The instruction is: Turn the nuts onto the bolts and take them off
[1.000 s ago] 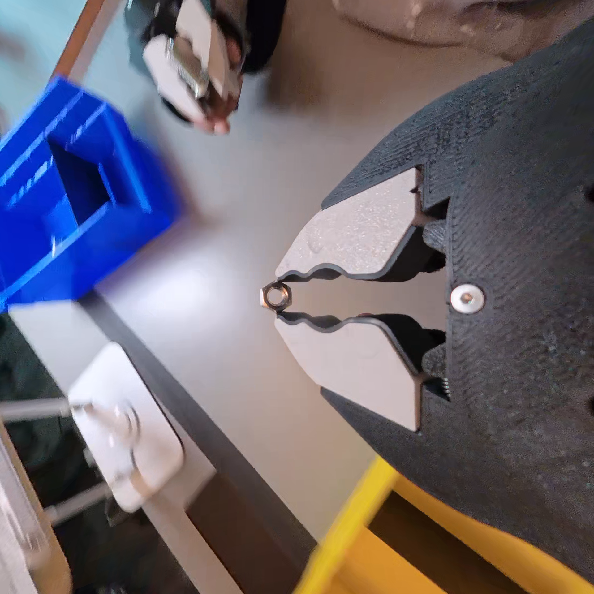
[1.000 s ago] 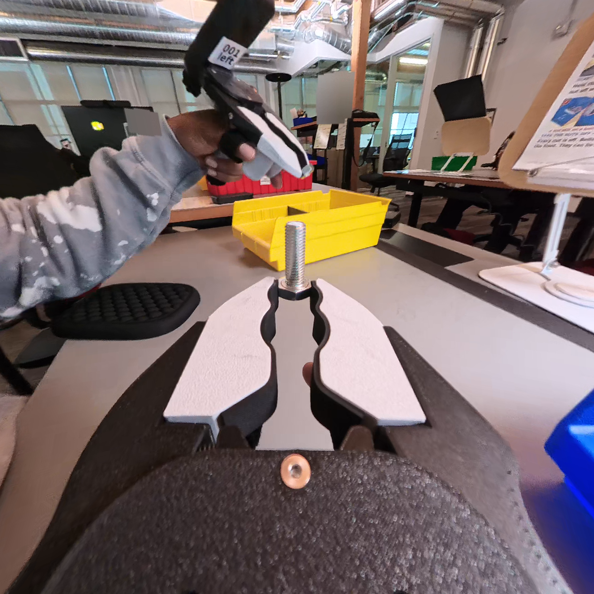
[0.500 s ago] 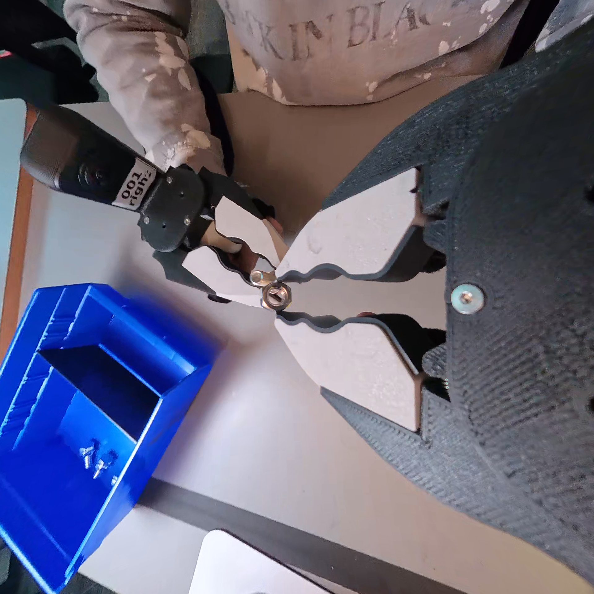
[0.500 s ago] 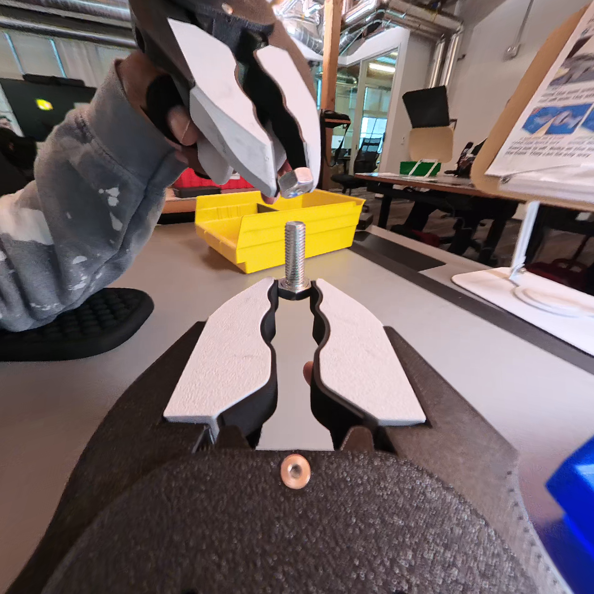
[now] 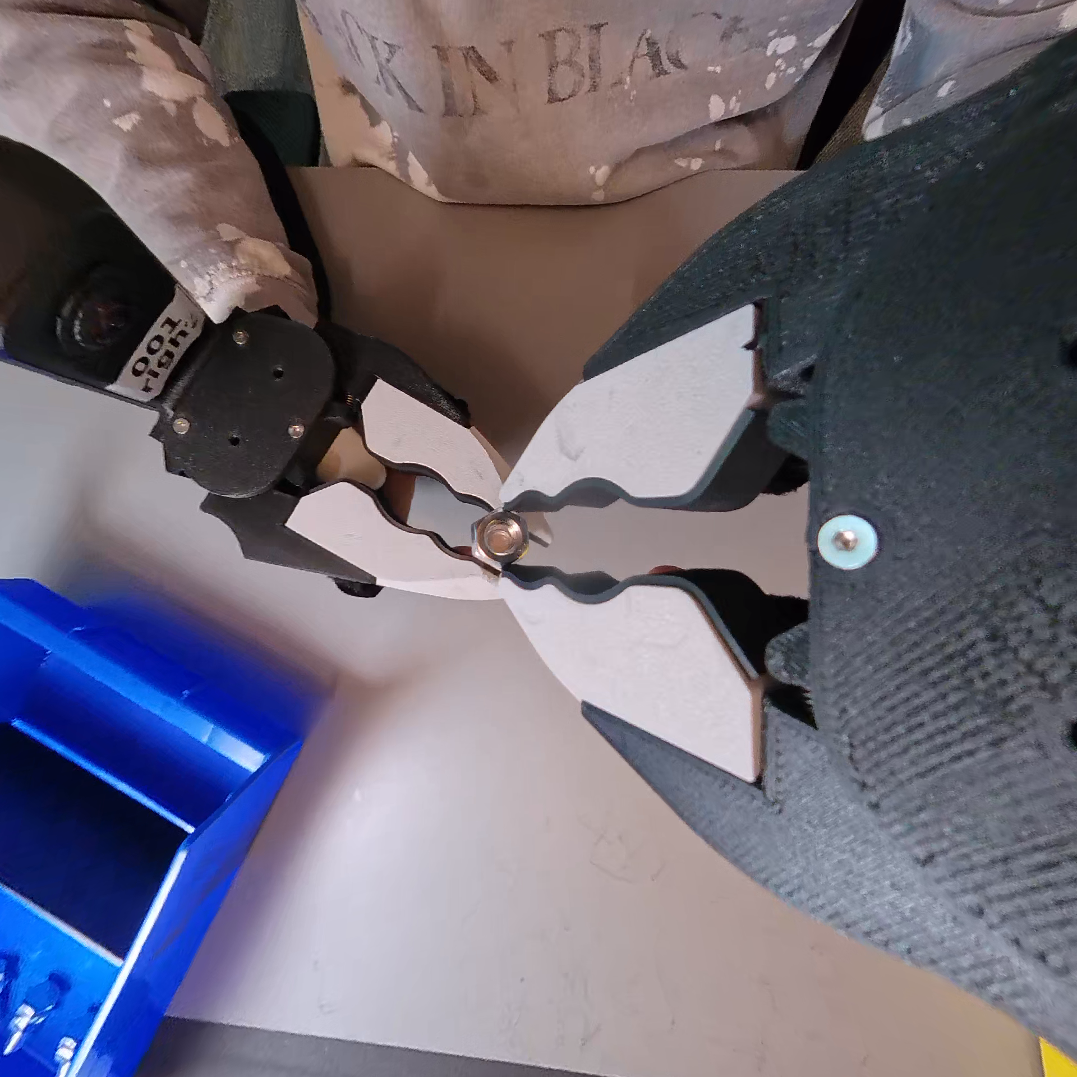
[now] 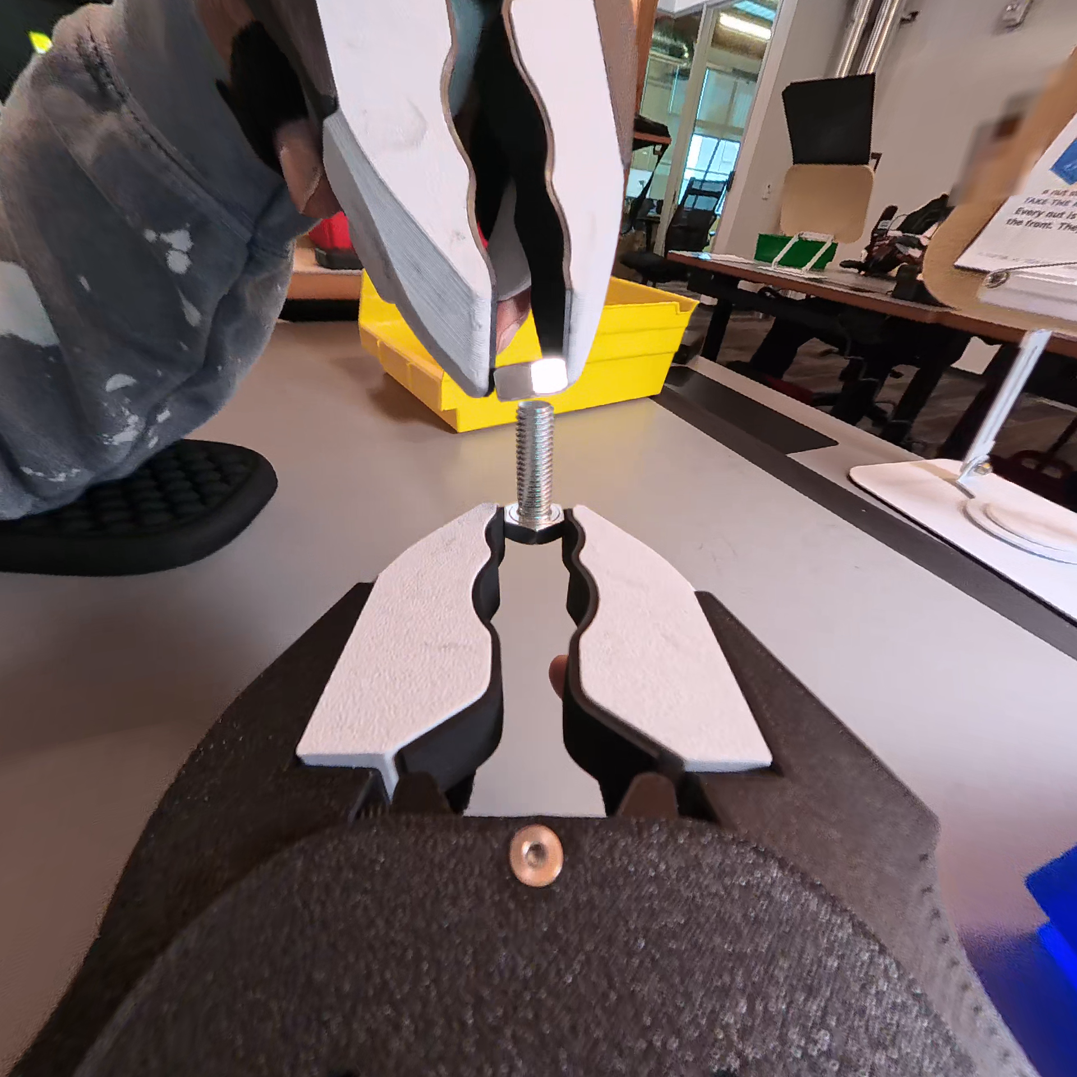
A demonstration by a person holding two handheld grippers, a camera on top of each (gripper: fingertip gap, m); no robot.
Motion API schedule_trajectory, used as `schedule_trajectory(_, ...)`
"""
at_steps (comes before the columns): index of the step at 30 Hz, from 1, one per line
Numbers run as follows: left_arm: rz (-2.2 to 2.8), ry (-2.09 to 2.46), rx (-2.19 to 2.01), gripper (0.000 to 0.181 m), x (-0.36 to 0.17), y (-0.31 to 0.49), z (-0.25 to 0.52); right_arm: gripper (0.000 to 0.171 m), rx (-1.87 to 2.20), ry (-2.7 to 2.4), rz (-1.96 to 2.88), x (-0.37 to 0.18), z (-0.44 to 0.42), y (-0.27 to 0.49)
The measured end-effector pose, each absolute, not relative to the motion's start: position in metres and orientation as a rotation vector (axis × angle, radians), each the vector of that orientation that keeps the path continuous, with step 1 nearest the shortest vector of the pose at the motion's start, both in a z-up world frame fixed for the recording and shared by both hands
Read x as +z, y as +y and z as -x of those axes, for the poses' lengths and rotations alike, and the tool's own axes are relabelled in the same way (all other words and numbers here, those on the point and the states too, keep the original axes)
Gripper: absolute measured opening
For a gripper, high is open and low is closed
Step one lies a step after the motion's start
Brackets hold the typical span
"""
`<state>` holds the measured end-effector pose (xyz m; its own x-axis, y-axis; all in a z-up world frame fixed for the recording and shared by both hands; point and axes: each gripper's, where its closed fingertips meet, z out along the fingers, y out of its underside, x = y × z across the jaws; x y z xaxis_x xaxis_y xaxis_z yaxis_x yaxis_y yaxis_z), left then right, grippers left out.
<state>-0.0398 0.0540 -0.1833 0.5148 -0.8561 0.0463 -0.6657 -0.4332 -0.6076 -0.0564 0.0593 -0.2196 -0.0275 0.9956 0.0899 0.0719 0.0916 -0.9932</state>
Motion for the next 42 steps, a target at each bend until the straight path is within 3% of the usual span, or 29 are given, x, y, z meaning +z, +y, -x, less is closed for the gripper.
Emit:
schedule_trajectory(33,2.265,1.285,-0.453,0.023,-0.198,0.053,0.047,0.018,1.183,-1.364,1.315,-0.236,0.064,0.052)
schedule_trajectory(37,2.146,1.248,-0.429,0.029,-0.183,0.062,0.049,0.018,1.166,-1.345,1.313,-0.232,0.061,0.058)
schedule_trajectory(42,1.776,0.958,-0.467,0.044,-0.125,0.100,0.050,0.018,1.108,-1.267,1.310,-0.214,0.052,0.082)
